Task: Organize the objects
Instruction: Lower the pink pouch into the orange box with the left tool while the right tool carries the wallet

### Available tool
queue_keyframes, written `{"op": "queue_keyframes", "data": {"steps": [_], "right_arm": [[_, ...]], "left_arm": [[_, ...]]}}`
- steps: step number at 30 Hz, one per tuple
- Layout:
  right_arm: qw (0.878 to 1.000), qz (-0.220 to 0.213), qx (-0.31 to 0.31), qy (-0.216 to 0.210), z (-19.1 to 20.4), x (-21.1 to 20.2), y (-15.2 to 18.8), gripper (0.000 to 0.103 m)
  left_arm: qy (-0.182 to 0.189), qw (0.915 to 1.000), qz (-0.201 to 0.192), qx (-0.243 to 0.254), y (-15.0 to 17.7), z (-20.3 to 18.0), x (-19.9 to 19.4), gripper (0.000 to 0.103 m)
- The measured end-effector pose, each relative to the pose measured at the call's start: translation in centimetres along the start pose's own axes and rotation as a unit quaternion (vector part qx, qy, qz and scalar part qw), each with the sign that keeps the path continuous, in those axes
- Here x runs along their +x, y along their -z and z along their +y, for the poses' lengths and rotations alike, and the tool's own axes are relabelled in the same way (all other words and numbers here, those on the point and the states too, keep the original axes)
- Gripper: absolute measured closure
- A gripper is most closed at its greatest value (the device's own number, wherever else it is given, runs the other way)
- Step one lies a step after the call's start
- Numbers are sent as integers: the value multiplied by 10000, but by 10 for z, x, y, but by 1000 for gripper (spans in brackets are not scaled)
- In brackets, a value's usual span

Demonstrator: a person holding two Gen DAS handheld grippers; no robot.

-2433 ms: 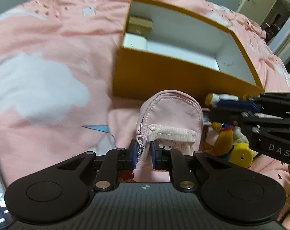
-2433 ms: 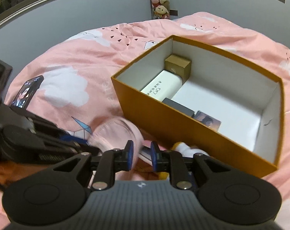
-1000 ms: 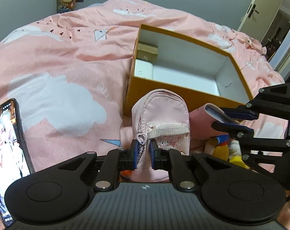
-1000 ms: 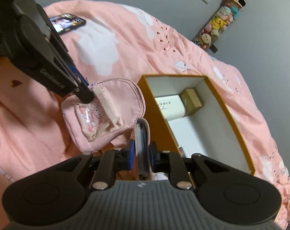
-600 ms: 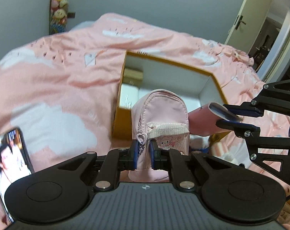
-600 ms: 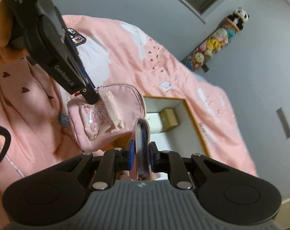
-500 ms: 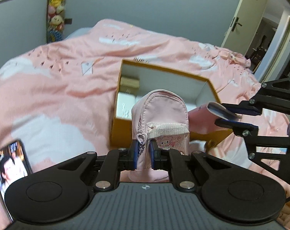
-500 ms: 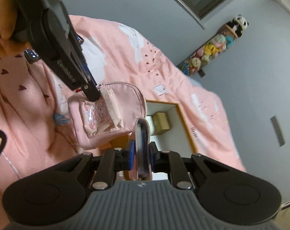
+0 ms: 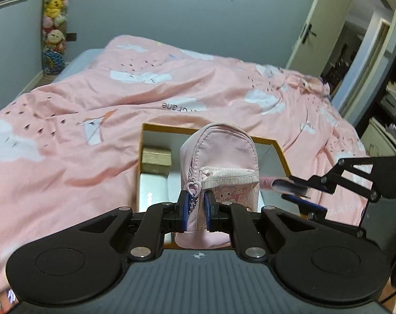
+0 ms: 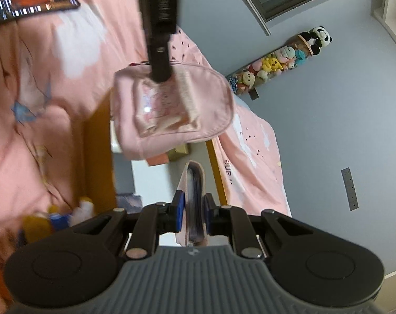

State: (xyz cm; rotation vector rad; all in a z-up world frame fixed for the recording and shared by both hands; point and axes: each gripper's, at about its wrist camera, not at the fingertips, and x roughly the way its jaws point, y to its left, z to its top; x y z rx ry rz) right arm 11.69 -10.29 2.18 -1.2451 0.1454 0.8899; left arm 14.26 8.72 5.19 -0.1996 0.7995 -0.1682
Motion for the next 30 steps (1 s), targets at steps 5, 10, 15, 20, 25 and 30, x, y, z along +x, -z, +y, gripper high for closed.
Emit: {"op": "queue_keyframes", "data": {"steps": [5, 10, 15, 20, 25, 30], "right_arm": [[10000, 51, -11, -85, -8, 29, 16, 87], [10000, 27, 74, -56, -16, 55, 34, 87], [9998, 12, 61, -197, -20, 80, 44, 87], [9994, -49, -13, -355, -20, 104, 50, 87], [9990, -105, 25, -426, -21, 117, 52, 87], [9990, -149, 24, -415, -18, 120, 51, 87]], "left_arm": [[94, 9984, 554, 103, -22, -5, 56, 89], [-80, 9939, 1085, 161, -30, -5, 113, 89], [-232, 9890, 1461, 47, -32, 6, 154, 89], [-352, 9865, 1599, 15, -33, 13, 171, 90], [-497, 9841, 1705, 20, -34, 17, 184, 90], [-689, 9843, 1618, 124, -33, 15, 191, 90]]}}
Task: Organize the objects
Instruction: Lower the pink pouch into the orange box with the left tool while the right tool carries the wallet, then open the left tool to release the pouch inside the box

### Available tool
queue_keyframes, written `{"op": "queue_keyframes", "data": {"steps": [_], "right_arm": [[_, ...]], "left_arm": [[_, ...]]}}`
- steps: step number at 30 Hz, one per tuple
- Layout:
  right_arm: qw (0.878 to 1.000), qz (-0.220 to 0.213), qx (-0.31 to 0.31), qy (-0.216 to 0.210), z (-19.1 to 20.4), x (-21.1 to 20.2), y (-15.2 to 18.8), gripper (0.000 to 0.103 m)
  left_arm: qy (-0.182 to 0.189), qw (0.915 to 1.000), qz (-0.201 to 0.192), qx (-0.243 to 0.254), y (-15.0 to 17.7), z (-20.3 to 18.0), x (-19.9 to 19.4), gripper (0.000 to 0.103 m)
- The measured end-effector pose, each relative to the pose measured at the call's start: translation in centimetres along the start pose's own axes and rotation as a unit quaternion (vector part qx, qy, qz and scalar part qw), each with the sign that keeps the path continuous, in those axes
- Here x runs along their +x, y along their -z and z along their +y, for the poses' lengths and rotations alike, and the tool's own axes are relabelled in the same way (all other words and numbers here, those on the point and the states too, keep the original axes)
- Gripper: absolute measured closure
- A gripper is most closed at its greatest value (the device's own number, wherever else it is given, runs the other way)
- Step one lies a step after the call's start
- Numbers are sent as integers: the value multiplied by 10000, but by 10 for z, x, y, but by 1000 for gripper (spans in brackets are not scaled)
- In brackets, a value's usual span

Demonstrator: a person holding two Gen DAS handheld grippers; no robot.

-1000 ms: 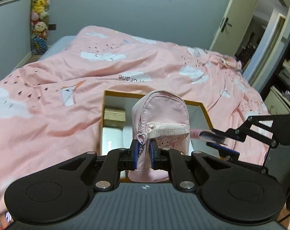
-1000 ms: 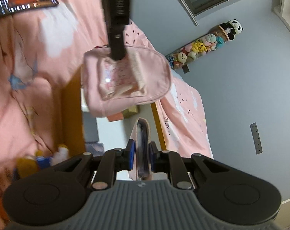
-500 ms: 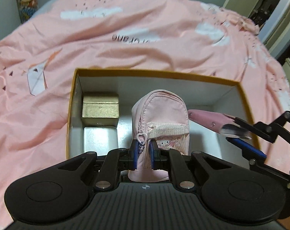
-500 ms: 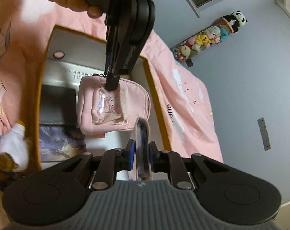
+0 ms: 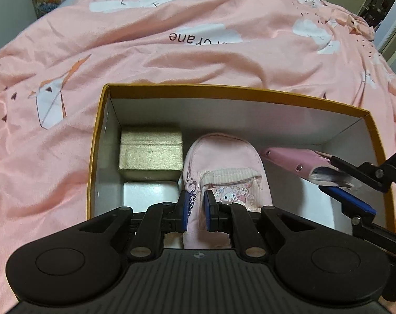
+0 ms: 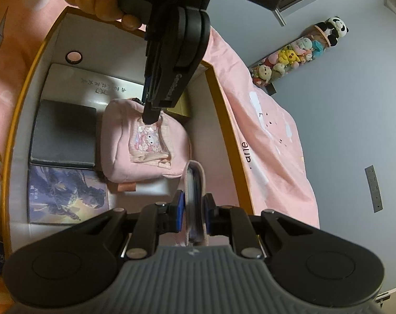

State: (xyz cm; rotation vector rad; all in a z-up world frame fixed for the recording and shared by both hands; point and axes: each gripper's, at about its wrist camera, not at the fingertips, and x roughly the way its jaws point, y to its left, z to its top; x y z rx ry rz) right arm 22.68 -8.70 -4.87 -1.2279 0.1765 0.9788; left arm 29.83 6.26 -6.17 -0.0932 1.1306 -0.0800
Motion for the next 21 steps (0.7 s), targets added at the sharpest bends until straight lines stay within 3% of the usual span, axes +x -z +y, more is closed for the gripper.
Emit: {"op": "queue_keyframes", "data": {"steps": [7, 12, 21], "right_arm": [[10000, -34, 4, -81, 2, 1, 1, 87], [9999, -25, 58, -128, 3, 3, 2, 87], [9996, -265, -128, 16, 7, -3, -1, 87]], "left_arm": [[-390, 9982, -103, 434, 5, -13, 9, 90], [-337, 9987, 104, 380, 9, -9, 25, 88], [-27, 9988, -390, 293, 12, 0, -10, 81]]}}
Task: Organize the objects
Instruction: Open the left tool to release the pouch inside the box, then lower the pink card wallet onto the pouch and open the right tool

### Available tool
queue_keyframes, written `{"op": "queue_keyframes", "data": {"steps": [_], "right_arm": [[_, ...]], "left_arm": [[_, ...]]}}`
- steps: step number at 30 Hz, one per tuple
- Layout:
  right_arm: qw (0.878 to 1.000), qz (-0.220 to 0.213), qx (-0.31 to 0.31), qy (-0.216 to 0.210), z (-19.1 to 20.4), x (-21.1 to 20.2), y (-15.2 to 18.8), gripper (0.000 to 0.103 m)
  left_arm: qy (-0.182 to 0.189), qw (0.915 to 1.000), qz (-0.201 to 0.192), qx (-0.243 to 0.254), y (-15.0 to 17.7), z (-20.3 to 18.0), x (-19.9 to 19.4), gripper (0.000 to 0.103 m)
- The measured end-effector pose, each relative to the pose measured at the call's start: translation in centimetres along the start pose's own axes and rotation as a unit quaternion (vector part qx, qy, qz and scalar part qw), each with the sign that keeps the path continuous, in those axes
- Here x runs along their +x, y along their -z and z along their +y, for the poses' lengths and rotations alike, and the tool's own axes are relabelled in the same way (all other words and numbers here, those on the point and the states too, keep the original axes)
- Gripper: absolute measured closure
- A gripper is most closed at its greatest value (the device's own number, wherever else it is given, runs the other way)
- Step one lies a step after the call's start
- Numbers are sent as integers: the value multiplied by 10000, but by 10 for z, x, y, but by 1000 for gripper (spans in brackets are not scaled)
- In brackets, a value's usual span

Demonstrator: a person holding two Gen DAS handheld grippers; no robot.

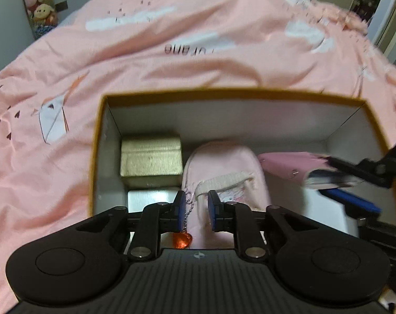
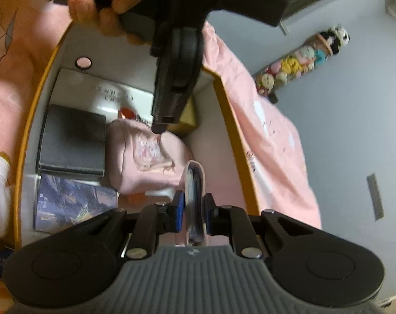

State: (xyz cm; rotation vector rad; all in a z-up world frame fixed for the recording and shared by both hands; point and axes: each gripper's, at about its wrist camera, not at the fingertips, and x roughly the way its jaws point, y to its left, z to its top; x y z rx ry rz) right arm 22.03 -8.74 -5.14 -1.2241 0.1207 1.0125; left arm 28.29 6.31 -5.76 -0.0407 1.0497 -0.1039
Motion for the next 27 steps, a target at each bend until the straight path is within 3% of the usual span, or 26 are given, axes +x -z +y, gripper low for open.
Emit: {"op": "queue_keyframes", "data": {"steps": [7, 14, 20, 27], "right_arm": [[9966, -466, -594, 337, 2, -4, -18, 87], [9913, -782, -979, 399, 6, 16, -36, 87], [9942, -714, -783, -161, 13, 32, -41, 86], [9956, -442, 243, -787, -12, 36, -47, 80]], "left_arm": [[214, 9984, -233, -472, -5, 18, -33, 81], [91, 9978, -315, -580, -9, 30, -39, 81], [128, 9978, -298, -571, -5, 30, -36, 81], [154, 9983, -237, -500, -3, 24, -33, 81]]}}
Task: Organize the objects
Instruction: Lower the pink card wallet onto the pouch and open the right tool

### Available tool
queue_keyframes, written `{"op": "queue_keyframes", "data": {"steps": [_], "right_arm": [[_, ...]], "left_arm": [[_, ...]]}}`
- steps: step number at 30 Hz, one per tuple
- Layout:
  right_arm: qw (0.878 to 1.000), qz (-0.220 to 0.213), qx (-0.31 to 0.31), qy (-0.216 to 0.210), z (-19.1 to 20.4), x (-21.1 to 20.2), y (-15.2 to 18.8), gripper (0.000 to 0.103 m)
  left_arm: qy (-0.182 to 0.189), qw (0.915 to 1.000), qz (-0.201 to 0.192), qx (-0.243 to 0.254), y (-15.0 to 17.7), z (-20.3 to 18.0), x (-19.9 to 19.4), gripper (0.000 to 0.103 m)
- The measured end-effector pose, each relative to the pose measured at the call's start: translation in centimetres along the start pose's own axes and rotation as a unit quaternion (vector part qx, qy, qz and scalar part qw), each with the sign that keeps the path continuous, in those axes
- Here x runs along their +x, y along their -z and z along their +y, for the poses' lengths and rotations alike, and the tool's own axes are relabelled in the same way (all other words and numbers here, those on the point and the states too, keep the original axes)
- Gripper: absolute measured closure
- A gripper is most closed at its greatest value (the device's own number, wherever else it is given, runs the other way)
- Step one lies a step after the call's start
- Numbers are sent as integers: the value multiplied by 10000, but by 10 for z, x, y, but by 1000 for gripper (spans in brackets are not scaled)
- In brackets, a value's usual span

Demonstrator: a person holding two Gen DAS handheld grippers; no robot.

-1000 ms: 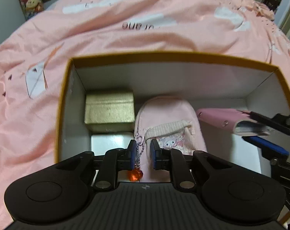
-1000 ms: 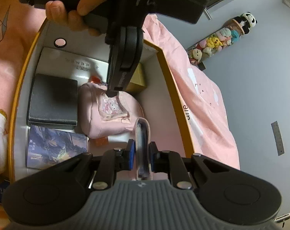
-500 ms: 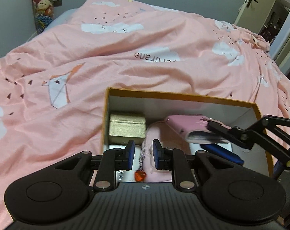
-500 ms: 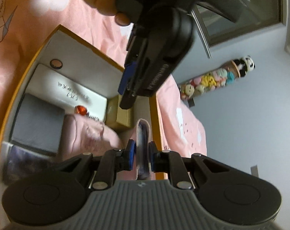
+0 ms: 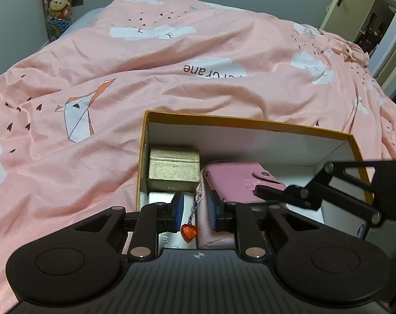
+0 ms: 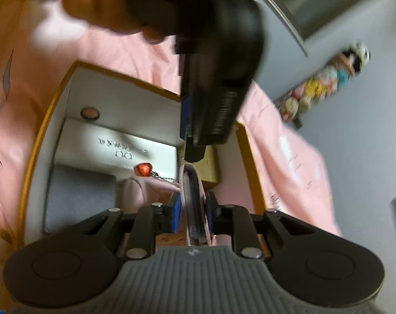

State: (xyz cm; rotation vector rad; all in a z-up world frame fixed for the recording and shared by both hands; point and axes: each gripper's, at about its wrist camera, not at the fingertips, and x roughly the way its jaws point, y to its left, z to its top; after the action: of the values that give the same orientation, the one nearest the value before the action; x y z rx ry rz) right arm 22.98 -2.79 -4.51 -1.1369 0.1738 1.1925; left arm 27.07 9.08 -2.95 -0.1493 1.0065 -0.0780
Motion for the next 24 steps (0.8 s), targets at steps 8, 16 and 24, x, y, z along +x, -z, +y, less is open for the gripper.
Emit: {"op": "queue_keyframes", "data": {"steps": [8, 16, 24], "right_arm": [[9913, 315, 1141, -570, -18, -5, 6, 59], [9628, 827, 2338, -1071, -40, 4, 19, 35], [9420, 1081, 2939, -1206, -43, 17, 33, 63]], "left_arm": [[-1, 9999, 78, 120, 4, -6, -1, 82], [40, 9995, 173, 246, 8, -12, 1, 81], [54, 9990, 276, 341, 11, -15, 6, 81]]}}
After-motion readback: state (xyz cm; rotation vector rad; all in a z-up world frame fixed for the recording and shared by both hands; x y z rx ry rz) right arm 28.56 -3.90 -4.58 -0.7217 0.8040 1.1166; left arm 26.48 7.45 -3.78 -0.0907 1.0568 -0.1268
